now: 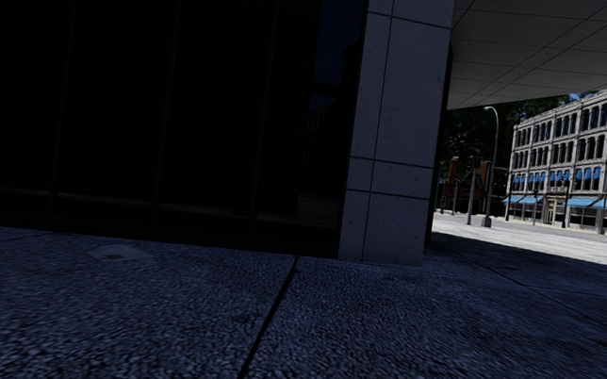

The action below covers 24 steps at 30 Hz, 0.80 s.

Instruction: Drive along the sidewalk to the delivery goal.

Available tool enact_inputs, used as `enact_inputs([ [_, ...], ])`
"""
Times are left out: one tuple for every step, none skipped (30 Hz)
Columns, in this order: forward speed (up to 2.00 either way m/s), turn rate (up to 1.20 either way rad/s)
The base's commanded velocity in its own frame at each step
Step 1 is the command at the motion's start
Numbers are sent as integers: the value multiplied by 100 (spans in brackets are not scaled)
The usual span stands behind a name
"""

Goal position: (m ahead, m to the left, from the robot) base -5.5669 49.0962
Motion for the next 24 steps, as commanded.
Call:
enact_inputs([
  [0, 0],
  [0, 0],
  [0, 0],
  [0, 0],
  [0, 0],
  [0, 0],
  [0, 0],
  [0, 0],
  [0, 0],
  [0, 0],
  [0, 0],
  [0, 0],
  [0, 0],
  [0, 0],
  [0, 0],
  [0, 0],
  [0, 0],
  [0, 0],
  [0, 0],
  [0, 0],
  [0, 0],
  [0, 0],
  [0, 0],
  [0, 0],
])
